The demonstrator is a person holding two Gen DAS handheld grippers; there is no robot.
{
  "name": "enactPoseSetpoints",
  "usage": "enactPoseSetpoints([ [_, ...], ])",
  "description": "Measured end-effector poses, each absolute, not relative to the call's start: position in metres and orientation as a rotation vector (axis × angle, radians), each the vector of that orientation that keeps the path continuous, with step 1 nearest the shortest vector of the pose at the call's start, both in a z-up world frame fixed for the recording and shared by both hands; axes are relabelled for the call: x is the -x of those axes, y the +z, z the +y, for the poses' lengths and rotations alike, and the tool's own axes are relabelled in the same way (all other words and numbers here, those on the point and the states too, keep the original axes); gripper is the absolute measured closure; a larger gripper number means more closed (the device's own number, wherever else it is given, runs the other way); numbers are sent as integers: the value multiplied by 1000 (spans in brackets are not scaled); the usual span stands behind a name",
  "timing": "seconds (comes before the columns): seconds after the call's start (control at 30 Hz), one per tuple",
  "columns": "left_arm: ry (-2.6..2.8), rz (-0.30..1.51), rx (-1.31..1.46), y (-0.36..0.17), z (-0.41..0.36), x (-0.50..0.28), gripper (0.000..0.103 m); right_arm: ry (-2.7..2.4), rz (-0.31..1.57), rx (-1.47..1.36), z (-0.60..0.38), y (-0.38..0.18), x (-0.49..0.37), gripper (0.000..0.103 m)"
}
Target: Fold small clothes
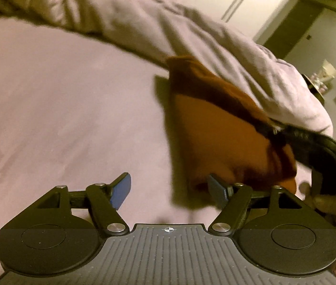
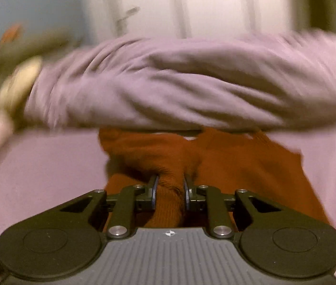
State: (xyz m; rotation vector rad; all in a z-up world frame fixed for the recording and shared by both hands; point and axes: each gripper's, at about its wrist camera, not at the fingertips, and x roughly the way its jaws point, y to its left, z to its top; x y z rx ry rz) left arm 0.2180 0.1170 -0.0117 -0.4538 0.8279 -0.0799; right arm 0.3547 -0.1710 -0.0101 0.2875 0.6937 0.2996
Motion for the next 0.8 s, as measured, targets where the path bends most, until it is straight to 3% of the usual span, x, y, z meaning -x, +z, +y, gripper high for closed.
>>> enactPoseSetpoints([
  [0.13,-101,841,440,-13,99,-239,26,174,778,-586,-223,-50,-346,85],
  [0.23,-110,863,434,-19,90,-252,25,206,775,-535,-222,-51,-342,85],
  [0.4,-104,879,445,-24,95,-252,22,239,733,-462,-229,-28,-335,56],
  [0.63,-84,900,423,-25,89,-252,20,354,850,-505,-238,-38,-337,55],
  [0.8,-69,906,364,-22,84,-249,17,384,873,-554,-241,-43,-348,45],
])
